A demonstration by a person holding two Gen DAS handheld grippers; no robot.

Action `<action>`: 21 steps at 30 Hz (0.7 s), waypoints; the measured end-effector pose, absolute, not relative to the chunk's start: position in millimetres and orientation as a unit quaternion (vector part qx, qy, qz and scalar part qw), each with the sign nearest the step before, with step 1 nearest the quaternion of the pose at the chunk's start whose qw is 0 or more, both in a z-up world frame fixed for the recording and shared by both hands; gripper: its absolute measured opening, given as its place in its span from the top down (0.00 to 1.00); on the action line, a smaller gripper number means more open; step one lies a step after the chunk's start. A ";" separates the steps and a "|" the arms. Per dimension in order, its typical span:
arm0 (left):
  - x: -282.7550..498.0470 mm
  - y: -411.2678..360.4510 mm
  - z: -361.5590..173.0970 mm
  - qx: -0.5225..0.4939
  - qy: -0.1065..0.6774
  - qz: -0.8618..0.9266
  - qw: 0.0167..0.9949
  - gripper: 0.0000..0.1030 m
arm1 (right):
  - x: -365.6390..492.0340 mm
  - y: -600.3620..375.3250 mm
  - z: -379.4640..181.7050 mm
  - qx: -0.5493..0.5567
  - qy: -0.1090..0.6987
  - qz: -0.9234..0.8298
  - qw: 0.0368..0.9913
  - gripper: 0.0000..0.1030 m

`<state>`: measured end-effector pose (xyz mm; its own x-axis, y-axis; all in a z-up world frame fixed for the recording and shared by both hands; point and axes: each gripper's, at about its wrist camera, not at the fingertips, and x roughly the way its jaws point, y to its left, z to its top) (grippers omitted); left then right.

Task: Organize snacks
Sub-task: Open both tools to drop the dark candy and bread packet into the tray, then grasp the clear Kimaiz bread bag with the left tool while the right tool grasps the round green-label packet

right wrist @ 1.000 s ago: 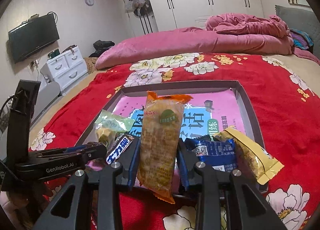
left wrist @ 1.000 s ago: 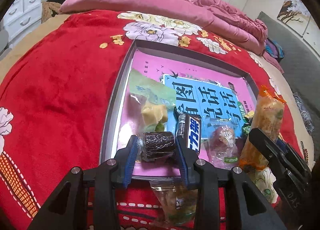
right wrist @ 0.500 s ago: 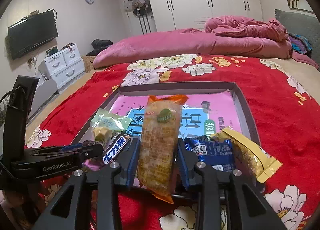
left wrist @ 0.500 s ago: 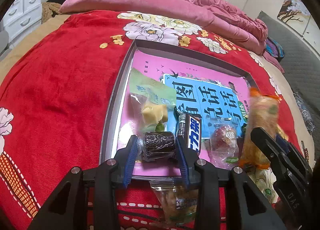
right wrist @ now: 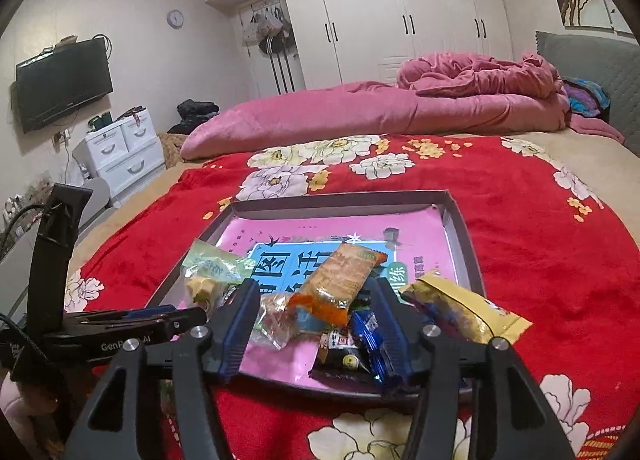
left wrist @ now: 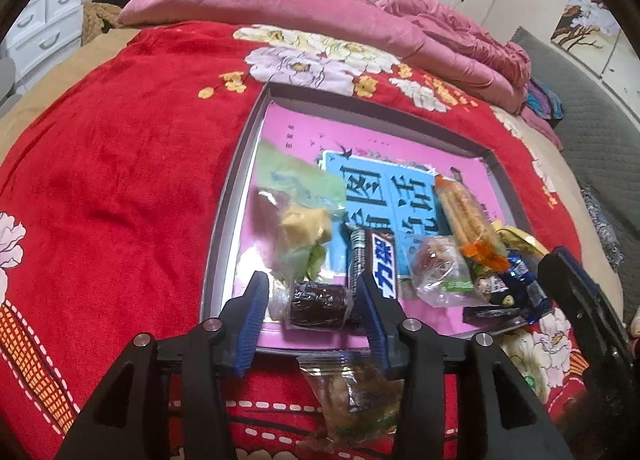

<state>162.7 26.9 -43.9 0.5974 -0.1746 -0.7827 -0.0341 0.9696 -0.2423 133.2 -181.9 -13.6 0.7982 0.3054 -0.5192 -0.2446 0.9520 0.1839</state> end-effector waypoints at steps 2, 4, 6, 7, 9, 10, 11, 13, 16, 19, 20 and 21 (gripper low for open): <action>158.9 27.7 -39.2 -0.120 0.440 -0.045 0.889 0.49 | 129.0 -185.1 -11.9 0.057 0.284 0.143 0.946 0.44; 154.2 28.7 -35.0 -0.120 0.435 -0.046 0.891 0.48 | 123.5 -187.7 -10.7 0.060 0.285 0.142 0.946 0.44; 149.4 30.5 -31.6 -0.122 0.433 -0.046 0.892 0.46 | 119.4 -189.4 -10.2 0.061 0.288 0.139 0.945 0.43; 146.8 31.6 -30.3 -0.124 0.432 -0.046 0.892 0.44 | 116.4 -190.4 -10.1 0.062 0.290 0.139 0.945 0.43; 140.5 33.1 -28.2 -0.129 0.434 -0.049 0.890 0.42 | 111.8 -191.5 -10.1 0.063 0.293 0.136 0.944 0.42; 137.5 33.2 -27.4 -0.130 0.434 -0.051 0.890 0.42 | 109.6 -191.8 -10.1 0.063 0.297 0.137 0.943 0.42; 133.4 32.4 -26.3 -0.127 0.436 -0.052 0.889 0.42 | 106.9 -191.9 -10.1 0.064 0.298 0.137 0.942 0.42; 127.1 30.8 -25.2 -0.123 0.440 -0.056 0.888 0.41 | 101.7 -193.1 -10.5 0.065 0.305 0.135 0.940 0.41; 117.5 25.7 -27.0 -0.122 0.450 -0.066 0.882 0.38 | 93.1 -195.1 -12.3 0.066 0.314 0.131 0.938 0.41; 109.9 18.8 -31.7 -0.120 0.465 -0.077 0.874 0.36 | 83.2 -196.7 -14.8 0.061 0.325 0.130 0.935 0.39; 107.2 14.7 -34.0 -0.117 0.472 -0.082 0.870 0.36 | 80.5 -197.8 -15.8 0.060 0.327 0.129 0.934 0.39; 105.2 11.7 -35.5 -0.113 0.476 -0.083 0.868 0.36 | 76.5 -199.0 -16.3 0.059 0.332 0.125 0.933 0.39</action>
<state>105.2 11.7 -35.5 0.5321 -0.2520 -0.8083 0.0367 0.9606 -0.2754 76.5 -199.0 -16.3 0.7487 0.2733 -0.6040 -0.1949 0.9616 0.1934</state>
